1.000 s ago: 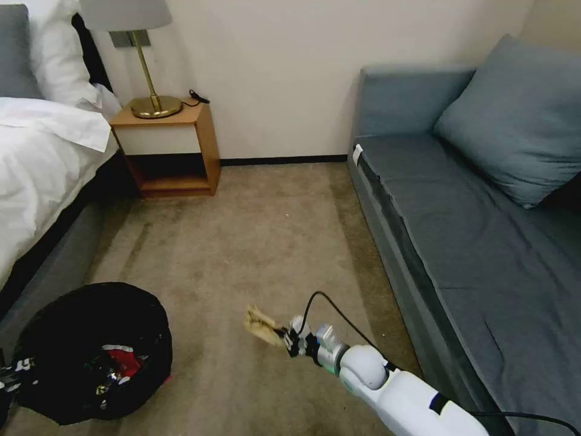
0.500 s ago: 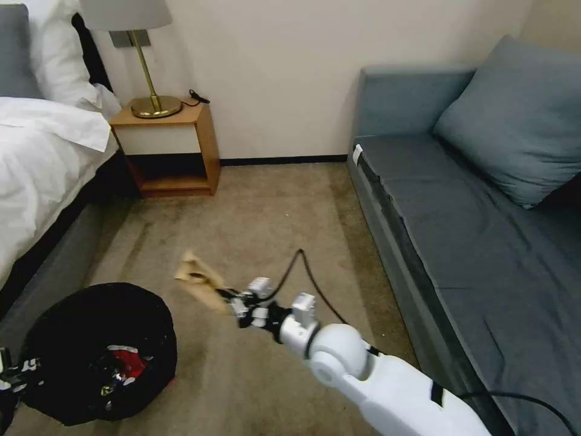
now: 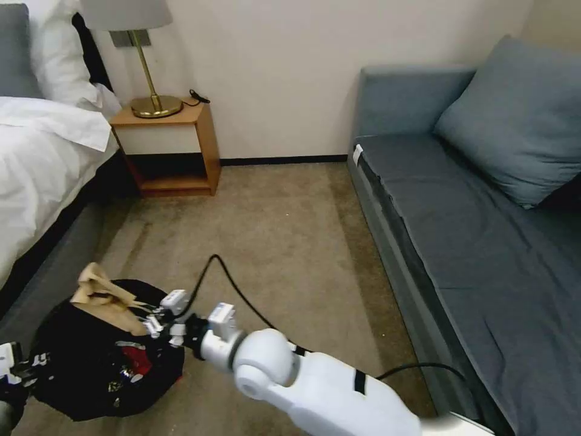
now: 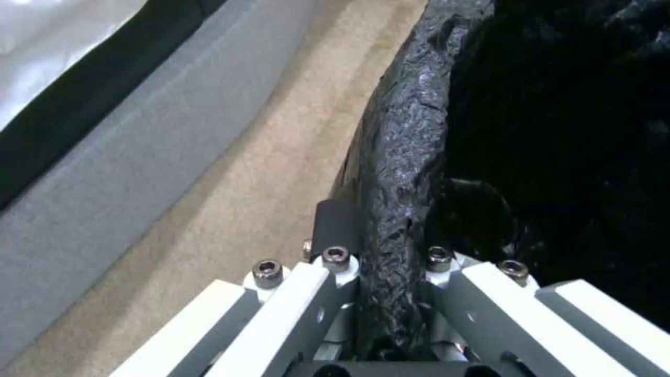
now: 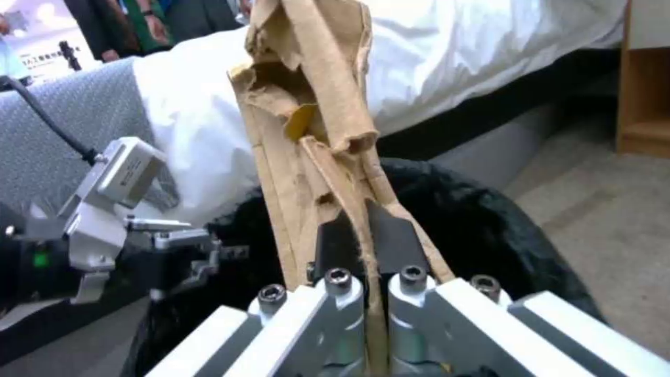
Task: Pick up the trash bin, then pick up the garbage on the floor and place it into the trash bin.
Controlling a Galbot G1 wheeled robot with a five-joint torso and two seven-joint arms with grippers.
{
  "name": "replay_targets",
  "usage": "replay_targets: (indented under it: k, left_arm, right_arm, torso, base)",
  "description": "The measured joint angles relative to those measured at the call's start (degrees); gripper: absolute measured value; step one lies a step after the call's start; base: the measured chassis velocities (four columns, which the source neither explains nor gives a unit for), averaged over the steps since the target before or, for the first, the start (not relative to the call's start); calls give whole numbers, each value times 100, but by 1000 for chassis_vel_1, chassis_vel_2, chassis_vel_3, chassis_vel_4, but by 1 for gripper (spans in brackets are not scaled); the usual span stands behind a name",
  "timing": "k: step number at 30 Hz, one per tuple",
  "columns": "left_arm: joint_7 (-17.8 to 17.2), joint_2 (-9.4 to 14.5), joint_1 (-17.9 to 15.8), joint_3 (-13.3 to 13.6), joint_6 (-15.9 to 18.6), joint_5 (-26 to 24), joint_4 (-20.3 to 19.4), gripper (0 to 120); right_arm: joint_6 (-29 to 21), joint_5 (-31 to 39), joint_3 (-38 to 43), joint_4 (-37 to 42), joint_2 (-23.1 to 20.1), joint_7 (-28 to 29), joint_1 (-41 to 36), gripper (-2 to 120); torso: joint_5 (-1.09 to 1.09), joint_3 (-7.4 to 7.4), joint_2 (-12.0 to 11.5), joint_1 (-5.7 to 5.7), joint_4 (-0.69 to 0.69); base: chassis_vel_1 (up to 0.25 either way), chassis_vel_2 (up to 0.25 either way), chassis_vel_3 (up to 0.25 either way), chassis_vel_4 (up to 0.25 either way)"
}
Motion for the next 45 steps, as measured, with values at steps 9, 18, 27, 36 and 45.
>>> replay_targets:
  k: [9, 18, 27, 36, 45]
  left_arm:
    - [1, 18, 15, -31, 0, -6, -21, 4]
    - [2, -1, 19, -7, 0, -11, -31, 4]
    - [2, 4, -19, 26, -1, -32, -3, 4]
    - [-65, 42, -61, 92, -80, -219, 124, 4]
    - [-88, 72, -137, 191, -68, -380, 204, 4]
  right_arm:
    - [-53, -90, -108, -176, 313, 87, -44, 23]
    - [-32, -405, -93, -238, 249, -9, -110, 53]
    - [18, -831, 108, -121, 70, 113, -262, 87]
    - [445, -2385, 1535, 552, -661, -6, -1025, 100]
    - [725, -2790, 3747, 1645, -1341, -322, -2511, 100]
  torso:
    - [0, 0, 0, 0, 0]
    - [1, 0, 0, 0, -1]
    - [2, 0, 0, 0, 0]
    - [4, 0, 0, 0, 1]
    - [4, 0, 0, 0, -1]
  base:
    - [0, 0, 0, 0]
    - [0, 0, 0, 0]
    - [0, 0, 0, 0]
    - [0, 0, 0, 0]
    - [0, 0, 0, 0]
